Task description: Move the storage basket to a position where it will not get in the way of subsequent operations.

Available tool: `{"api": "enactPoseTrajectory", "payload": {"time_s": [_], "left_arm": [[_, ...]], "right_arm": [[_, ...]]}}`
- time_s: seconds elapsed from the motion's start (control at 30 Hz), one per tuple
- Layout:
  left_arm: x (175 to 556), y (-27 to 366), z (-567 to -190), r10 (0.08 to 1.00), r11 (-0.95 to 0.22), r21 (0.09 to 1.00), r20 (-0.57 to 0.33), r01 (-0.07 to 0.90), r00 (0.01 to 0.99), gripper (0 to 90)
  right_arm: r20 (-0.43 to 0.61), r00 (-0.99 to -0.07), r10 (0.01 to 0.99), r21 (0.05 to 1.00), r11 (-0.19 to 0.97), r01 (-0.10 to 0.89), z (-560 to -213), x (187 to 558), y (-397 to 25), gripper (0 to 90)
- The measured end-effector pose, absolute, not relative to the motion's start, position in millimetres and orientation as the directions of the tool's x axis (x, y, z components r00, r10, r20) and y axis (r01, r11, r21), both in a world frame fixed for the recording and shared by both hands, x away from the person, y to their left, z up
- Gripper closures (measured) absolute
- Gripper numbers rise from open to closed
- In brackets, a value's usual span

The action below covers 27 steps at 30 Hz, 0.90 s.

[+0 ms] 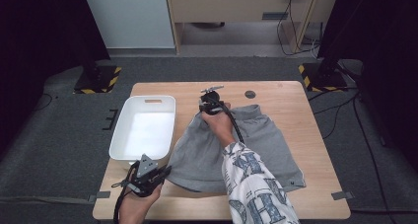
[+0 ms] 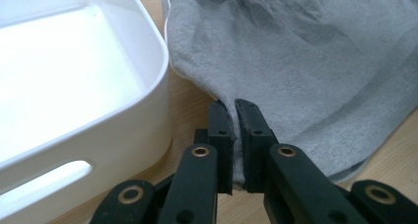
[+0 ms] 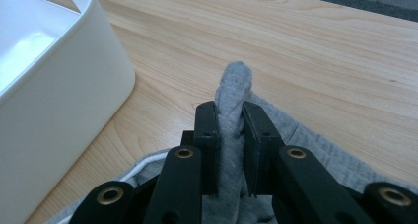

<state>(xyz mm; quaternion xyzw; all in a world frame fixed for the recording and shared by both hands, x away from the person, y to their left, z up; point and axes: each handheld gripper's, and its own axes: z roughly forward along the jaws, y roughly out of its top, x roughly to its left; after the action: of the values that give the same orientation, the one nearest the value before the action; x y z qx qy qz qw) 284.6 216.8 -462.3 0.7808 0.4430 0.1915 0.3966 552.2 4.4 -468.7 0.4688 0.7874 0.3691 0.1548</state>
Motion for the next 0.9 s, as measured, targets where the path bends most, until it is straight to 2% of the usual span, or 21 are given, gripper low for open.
{"api": "enactPoseTrajectory", "payload": {"time_s": [0.53, 0.9], "left_arm": [[291.2, 194.9, -454.5, 0.813, -0.333, 0.782, -0.044, 0.527, 0.58, 85.7], [292.5, 215.6, -446.2, 0.835, -0.285, 0.8, -0.063, 0.528, 0.547, 85.7]], "right_arm": [[0.123, -0.526, 0.842, 0.731, 0.281, 0.622, -451.4, 553.3, -31.1, 78.5], [0.108, -0.533, 0.839, 0.73, 0.297, 0.615, -445.3, 554.4, -14.0, 78.6]]}}
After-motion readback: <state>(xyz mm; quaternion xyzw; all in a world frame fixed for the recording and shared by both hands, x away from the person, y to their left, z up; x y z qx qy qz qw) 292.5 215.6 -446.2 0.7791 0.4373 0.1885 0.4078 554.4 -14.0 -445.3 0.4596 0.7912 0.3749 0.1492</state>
